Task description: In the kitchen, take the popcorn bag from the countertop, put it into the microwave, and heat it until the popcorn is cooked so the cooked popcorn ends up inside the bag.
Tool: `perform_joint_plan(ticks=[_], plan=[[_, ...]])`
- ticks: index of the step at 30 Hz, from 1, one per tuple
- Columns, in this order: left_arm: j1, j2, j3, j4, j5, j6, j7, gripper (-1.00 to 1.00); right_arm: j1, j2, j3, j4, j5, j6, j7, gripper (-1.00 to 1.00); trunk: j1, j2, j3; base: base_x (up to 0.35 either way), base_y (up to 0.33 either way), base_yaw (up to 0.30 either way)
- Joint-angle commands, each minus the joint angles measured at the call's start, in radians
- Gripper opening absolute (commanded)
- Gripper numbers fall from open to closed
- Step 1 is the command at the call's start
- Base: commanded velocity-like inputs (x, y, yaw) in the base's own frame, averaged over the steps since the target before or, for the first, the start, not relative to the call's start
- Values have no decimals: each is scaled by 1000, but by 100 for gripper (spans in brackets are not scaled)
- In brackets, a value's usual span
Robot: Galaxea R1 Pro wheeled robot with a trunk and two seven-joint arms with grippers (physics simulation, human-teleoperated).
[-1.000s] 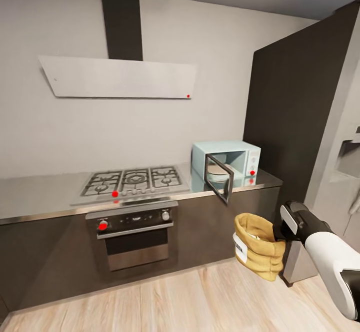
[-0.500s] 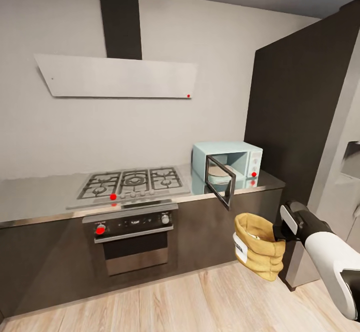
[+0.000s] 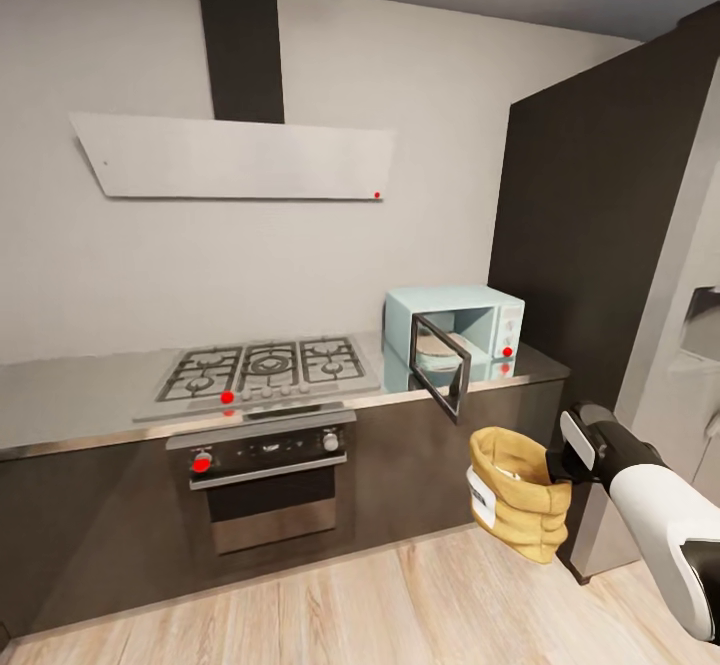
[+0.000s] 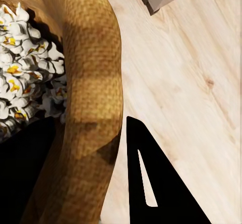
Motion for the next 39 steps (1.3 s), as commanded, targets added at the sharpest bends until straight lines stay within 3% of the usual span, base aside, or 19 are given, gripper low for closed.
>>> perform_joint_plan(ticks=[1,10,14,19,31,39], plan=[[0,0,1,-2,7,-1,1,100,0,0,2,-1,-9,3,-8,-100,-4,6,2,0,0,0],[0,0,1,-2,8,0,1,100,0,-3,1,-2,-8,3,-8,-100,-38,69,30,0,0,0],[0,0,1,-2,8,1,1,100,0,-23,1,-2,-9,3,-8,-100,-54,97,43,0,0,0],[0,0,1,-2,8,0,1,100,0,-25,1,-2,-9,3,-8,-100,-73,132,58,0,0,0],[0,1,3,-2,7,-2,1,100,0,-18,2,-3,-6,3,-4,-100,-73,132,58,11,-11,0],[0,1,3,-2,8,-1,1,100,0,-20,2,-8,0,3,-4,-100,-73,132,58,122,-220,0]])
